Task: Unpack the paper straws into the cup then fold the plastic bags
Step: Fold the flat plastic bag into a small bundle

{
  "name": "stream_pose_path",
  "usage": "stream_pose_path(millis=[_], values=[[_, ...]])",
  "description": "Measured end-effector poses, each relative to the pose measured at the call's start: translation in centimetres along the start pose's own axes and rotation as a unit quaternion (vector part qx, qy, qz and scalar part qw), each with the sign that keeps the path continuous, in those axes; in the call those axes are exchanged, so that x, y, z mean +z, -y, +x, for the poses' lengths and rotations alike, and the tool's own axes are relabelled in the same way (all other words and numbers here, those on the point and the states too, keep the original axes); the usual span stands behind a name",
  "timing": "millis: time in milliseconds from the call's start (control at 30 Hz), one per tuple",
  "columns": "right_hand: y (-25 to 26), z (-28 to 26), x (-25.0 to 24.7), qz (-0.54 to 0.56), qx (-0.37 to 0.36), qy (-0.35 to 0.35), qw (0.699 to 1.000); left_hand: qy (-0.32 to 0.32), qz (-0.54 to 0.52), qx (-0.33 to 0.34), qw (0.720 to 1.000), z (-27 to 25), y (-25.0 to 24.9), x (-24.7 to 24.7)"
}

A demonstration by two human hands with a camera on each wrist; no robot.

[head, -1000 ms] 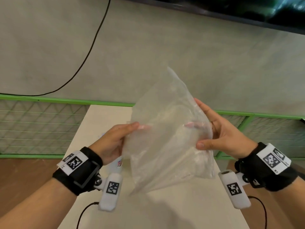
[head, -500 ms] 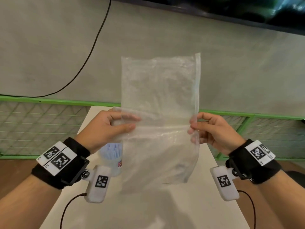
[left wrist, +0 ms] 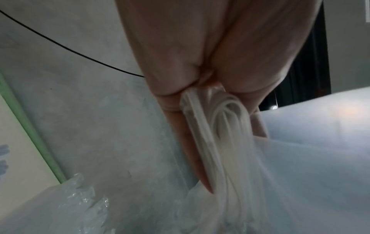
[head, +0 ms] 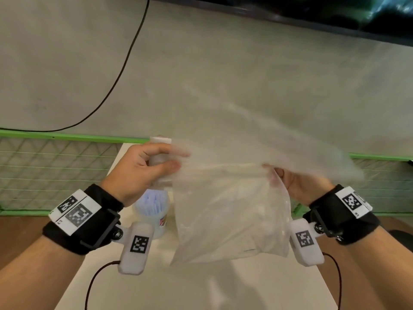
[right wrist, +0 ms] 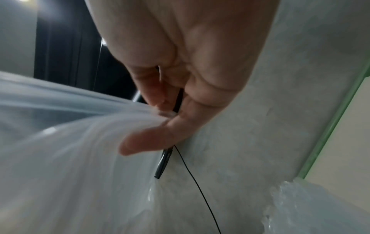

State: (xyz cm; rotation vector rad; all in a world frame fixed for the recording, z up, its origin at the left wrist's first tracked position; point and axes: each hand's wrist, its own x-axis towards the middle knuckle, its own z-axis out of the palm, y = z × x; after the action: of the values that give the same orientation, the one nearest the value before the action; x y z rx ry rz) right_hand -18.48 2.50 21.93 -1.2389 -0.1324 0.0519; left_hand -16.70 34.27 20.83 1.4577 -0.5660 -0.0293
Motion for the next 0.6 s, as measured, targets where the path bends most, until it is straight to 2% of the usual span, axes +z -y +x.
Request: stream_pose_path(millis=[100, 167, 233, 333, 433, 500, 600], values=[[0.8, 0.0, -0.7, -0.009, 0.033, 0.067, 0.997, 0.002, 0.021, 0.004, 1.000, 0.2, 0.4, -0.2], [0.9, -0.1, -0.9, -0.043, 0.007, 0.086, 0.995, 0.011, 0.039, 0.014, 0.999, 0.2, 0.7, -0.6], [0.8, -0.4, -1.1, -0.047, -0.017, 0.088, 0.995, 0.013, 0.042, 0.027, 0.999, 0.2, 0.6, -0.7], [0.6, -0.8, -1.6, -0.015, -0.046, 0.078, 0.996, 0.019, -0.021, 0.025, 0.999, -0.6, 0.1, -0.9], [0.6, -1.0, -2.4, -0.008, -0.055, 0.038, 0.998, -0.003, -0.090, -0.030, 0.996, -1.7, 0.5, -1.3], [0.6, -1.2, -2.7, 0.002, -0.050, 0.019, 0.999, -0.012, -0.078, -0.072, 0.994, -2.7, 1.4, -1.1], [0.5, -1.4, -2.5, 0.003, -0.040, 0.018, 0.999, 0.037, -0.093, -0.157, 0.983, -3.8, 2.3, 0.1]])
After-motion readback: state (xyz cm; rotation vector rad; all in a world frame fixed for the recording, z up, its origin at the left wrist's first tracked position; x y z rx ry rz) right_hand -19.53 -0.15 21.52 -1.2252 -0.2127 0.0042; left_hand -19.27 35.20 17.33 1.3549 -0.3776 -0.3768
